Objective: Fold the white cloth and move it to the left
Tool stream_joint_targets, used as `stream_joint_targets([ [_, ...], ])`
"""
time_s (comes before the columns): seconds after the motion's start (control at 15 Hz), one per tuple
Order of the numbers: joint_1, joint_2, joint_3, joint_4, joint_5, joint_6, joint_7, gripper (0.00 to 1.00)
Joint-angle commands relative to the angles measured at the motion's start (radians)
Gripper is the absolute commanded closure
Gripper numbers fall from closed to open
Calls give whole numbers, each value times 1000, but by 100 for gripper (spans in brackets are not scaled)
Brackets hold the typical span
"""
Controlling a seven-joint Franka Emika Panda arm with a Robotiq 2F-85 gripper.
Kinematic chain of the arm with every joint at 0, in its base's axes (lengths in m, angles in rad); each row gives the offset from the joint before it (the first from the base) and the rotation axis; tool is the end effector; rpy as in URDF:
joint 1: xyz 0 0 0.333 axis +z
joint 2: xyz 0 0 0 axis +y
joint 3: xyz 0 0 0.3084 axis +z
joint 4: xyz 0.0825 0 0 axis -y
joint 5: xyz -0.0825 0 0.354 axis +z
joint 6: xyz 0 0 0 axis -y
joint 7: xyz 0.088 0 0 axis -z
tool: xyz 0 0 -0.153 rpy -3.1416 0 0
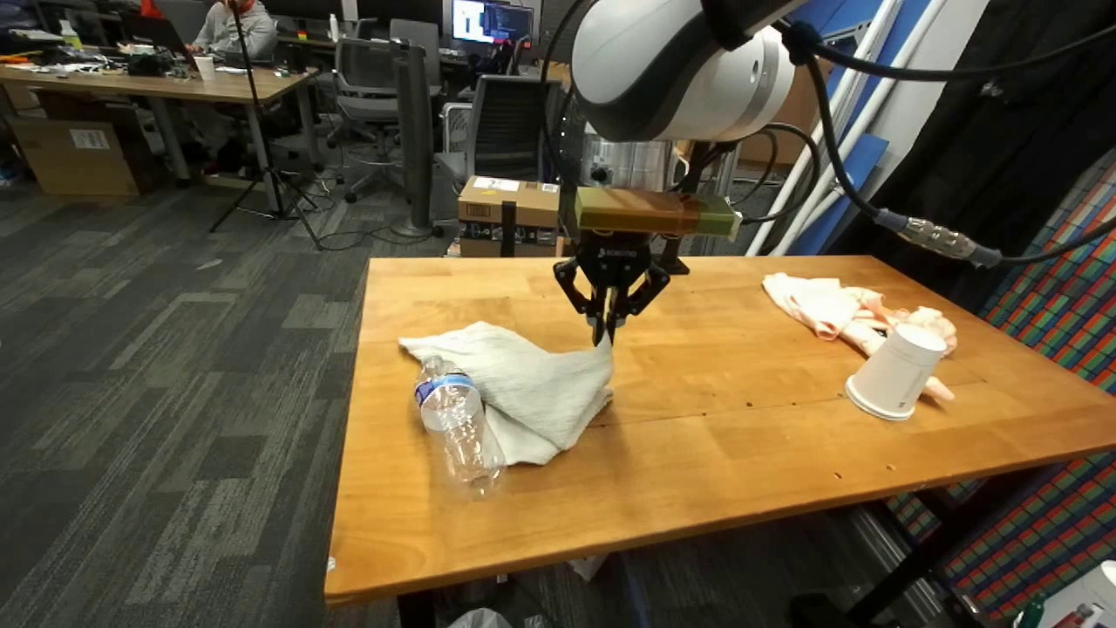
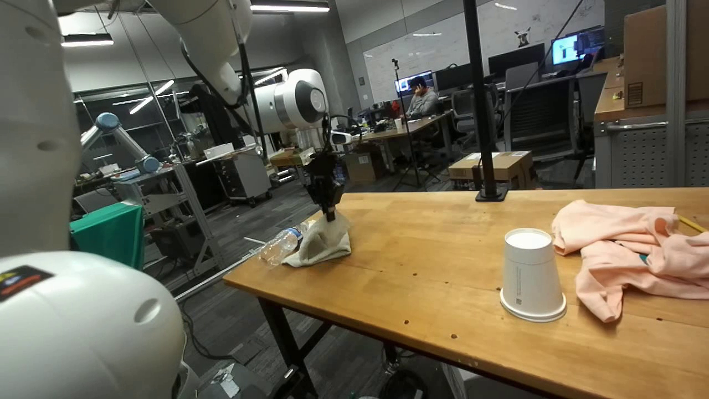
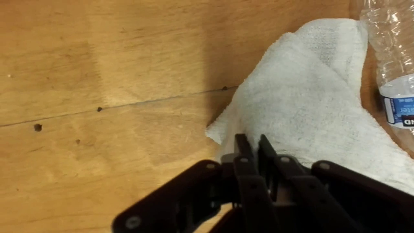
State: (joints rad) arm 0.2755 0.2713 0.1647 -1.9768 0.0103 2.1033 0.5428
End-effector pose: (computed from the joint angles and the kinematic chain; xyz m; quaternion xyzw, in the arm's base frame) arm 0.5021 0.2361 0.2884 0.9956 -0.0554 -0.0747 0.0101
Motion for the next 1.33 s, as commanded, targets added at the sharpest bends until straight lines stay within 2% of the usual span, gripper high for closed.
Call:
stream_joint_targets([
  [0.0, -17, -3, -8, -10, 48, -25, -22, 56],
  [0.47, -21, -63, -25, -61, 22, 39, -10, 4],
  [0.53, -21, -85, -29, -70, 14, 44, -4, 0],
  [0.8, -31, -198, -38, -146, 3, 122, 22, 0],
  [1.07, -48, -319, -33, -277, -52, 291, 84, 0],
  [1.13, -50, -226, -21, -173, -19, 199, 48, 0],
  [1.27, -63, -275, -18, -228, -33, 245, 58, 0],
])
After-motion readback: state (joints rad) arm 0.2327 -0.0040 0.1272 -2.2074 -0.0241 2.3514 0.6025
